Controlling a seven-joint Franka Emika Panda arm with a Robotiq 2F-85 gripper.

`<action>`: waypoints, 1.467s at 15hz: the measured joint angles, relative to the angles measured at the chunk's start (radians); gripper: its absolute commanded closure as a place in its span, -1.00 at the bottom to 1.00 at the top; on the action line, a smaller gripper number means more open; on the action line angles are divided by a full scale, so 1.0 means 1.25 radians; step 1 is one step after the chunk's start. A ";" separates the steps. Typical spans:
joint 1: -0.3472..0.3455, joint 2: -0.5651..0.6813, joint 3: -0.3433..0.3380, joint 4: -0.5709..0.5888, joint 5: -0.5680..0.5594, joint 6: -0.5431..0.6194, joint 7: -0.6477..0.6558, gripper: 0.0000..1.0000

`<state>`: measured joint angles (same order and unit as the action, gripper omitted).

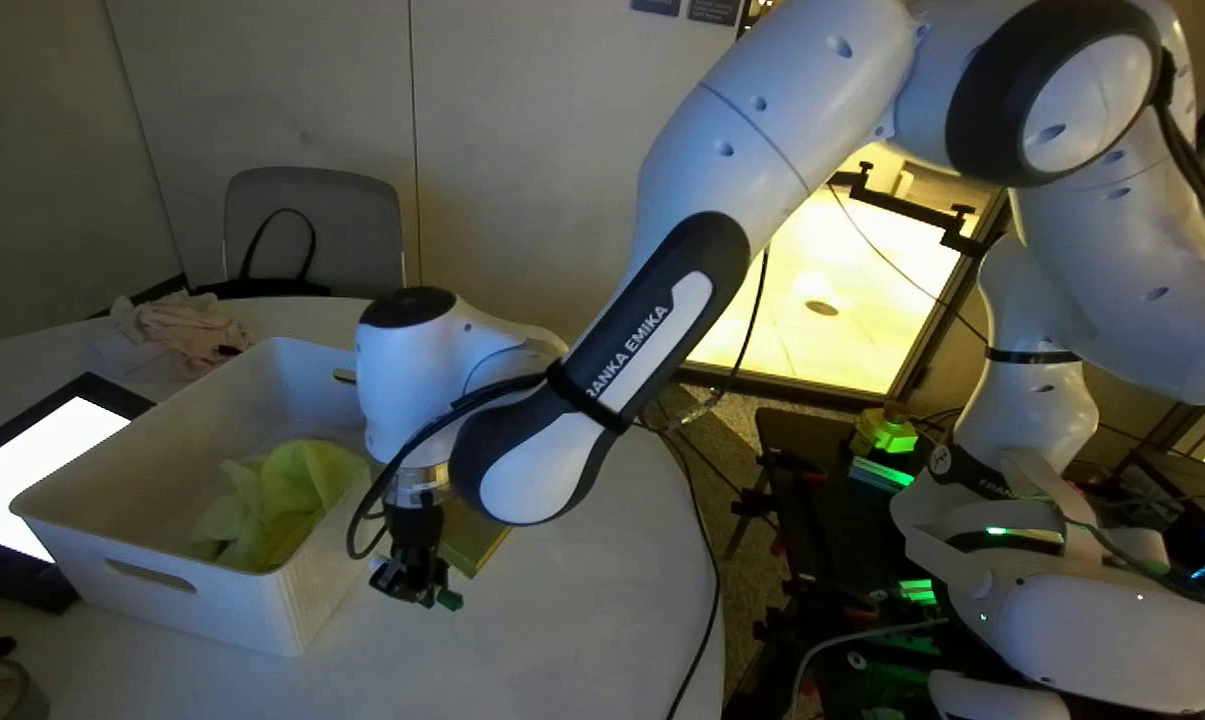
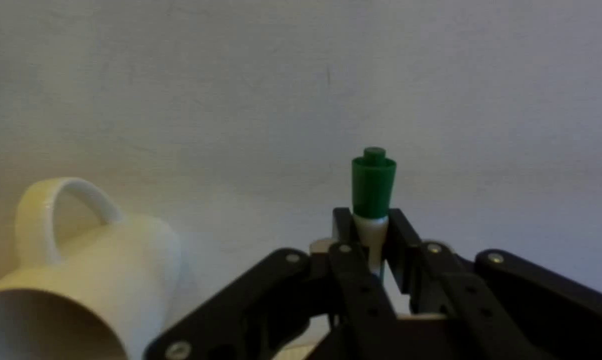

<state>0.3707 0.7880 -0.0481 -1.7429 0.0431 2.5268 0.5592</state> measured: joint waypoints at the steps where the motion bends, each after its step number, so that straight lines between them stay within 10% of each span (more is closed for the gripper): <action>1: -0.001 -0.028 0.000 -0.022 0.000 -0.005 -0.003 0.90; 10: -0.041 -0.200 -0.006 -0.183 0.000 0.049 0.011 0.89; 22: -0.013 -0.199 -0.142 -0.313 0.000 0.392 0.163 0.89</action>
<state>0.3548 0.5388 -0.2254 -2.1344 0.0431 3.0166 0.7635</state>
